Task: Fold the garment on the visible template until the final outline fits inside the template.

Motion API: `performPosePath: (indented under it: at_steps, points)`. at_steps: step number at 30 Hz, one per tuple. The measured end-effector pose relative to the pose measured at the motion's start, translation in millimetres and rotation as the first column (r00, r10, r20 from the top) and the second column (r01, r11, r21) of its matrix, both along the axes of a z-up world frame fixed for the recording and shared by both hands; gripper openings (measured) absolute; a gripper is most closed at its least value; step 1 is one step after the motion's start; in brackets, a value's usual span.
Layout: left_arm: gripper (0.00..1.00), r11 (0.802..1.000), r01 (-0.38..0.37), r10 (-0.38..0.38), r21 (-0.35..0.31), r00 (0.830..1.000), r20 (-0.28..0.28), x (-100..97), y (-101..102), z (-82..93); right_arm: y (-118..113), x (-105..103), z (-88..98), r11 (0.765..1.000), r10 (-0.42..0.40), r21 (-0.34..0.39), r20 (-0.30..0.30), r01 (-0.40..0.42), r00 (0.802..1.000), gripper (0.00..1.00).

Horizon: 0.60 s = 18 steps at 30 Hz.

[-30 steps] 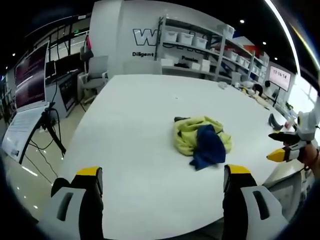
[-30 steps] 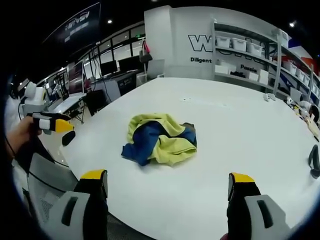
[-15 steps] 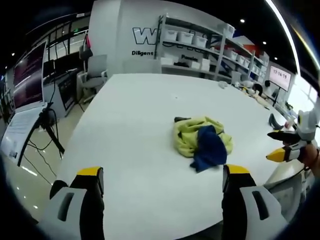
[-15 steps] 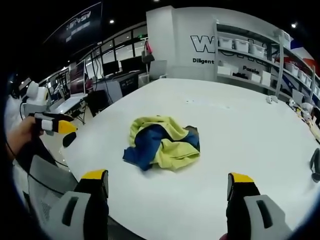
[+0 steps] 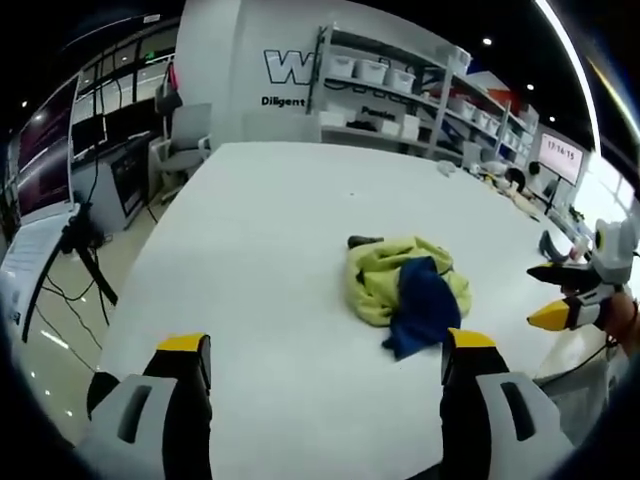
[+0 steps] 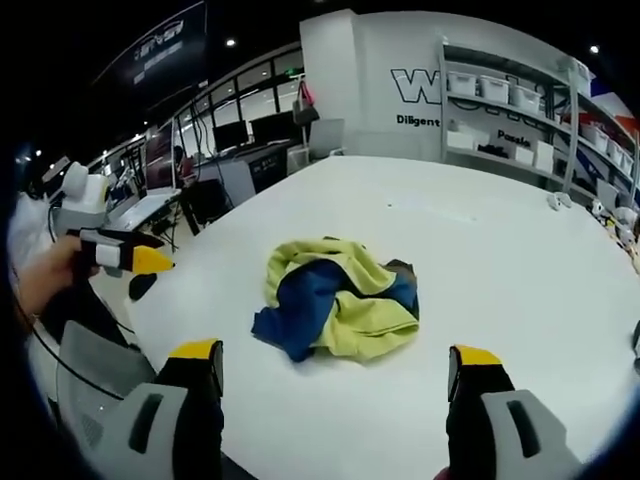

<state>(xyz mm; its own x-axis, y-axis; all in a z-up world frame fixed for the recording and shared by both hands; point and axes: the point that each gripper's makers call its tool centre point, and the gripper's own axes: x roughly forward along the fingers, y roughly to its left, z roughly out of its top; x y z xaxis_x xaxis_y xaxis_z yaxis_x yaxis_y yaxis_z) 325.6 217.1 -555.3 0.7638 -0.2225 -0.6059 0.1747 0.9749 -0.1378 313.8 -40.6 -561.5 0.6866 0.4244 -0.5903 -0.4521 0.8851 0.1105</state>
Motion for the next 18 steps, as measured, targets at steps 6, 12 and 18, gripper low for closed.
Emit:
performPosePath:
  at_steps: [6, 12, 18]
  points:
    - [0.90, 1.000, 0.013, -0.013, 0.000, 1.000, -0.003, 17.7, -5, -3.9, 7, 14, -3.4, 1.000, 0.007, 0.008, -0.004, -0.007, 1.000, 0.89]
    - [0.89, 1.000, 0.029, -0.029, 0.004, 1.000, -0.013, 34.4, -11, -12.9, 18, 29, -8.4, 1.000, 0.012, 0.028, -0.014, -0.012, 1.000, 0.86]
    - [0.83, 0.999, 0.037, -0.036, 0.008, 0.999, -0.027, 46.3, -16, -24.0, 27, 41, -15.1, 0.999, 0.018, 0.046, -0.019, -0.017, 1.000, 0.80]
